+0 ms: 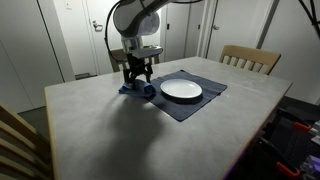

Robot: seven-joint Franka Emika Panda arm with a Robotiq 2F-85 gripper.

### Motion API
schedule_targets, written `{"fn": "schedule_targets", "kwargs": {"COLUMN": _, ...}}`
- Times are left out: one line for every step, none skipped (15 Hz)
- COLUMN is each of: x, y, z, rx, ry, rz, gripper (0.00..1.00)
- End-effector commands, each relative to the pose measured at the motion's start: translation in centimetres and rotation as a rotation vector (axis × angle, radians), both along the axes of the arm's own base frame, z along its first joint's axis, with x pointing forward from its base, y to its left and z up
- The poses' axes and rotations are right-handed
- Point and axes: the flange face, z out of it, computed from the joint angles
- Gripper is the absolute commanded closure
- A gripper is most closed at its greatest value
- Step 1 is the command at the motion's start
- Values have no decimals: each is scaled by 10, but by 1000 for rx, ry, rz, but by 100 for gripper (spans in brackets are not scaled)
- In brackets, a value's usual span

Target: Use the cloth to wipe the plate

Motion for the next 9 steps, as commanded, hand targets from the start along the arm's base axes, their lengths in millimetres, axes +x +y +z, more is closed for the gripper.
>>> {"fn": "schedule_targets", "kwargs": {"x": -2, "y": -2, "z": 0, "rx": -1, "ry": 6, "rz": -10, "gripper": 0}}
{"fn": "schedule_targets", "kwargs": {"x": -1, "y": -2, "z": 0, "rx": 0, "ry": 5, "rz": -10, "gripper": 0}}
{"fn": "schedule_targets", "kwargs": {"x": -1, "y": -1, "z": 0, "rx": 2, "ry": 5, "rz": -9, "gripper": 8}}
{"fn": "schedule_targets", "kwargs": {"x": -2, "y": -1, "z": 1, "rx": 1, "ry": 4, "rz": -7, "gripper": 14}}
{"fn": "schedule_targets", "kwargs": {"x": -2, "y": 0, "z": 1, "rx": 0, "ry": 4, "rz": -5, "gripper": 28}}
{"fn": "schedule_targets", "kwargs": {"x": -2, "y": 0, "z": 0, "rx": 0, "ry": 4, "rz": -4, "gripper": 27}}
{"fn": "schedule_targets", "kwargs": {"x": -2, "y": 0, "z": 1, "rx": 0, "ry": 4, "rz": -4, "gripper": 22}}
{"fn": "schedule_targets", "kwargs": {"x": -2, "y": 0, "z": 1, "rx": -1, "ry": 4, "rz": -3, "gripper": 44}}
{"fn": "schedule_targets", "kwargs": {"x": -2, "y": 0, "z": 1, "rx": -2, "ry": 3, "rz": -2, "gripper": 47}}
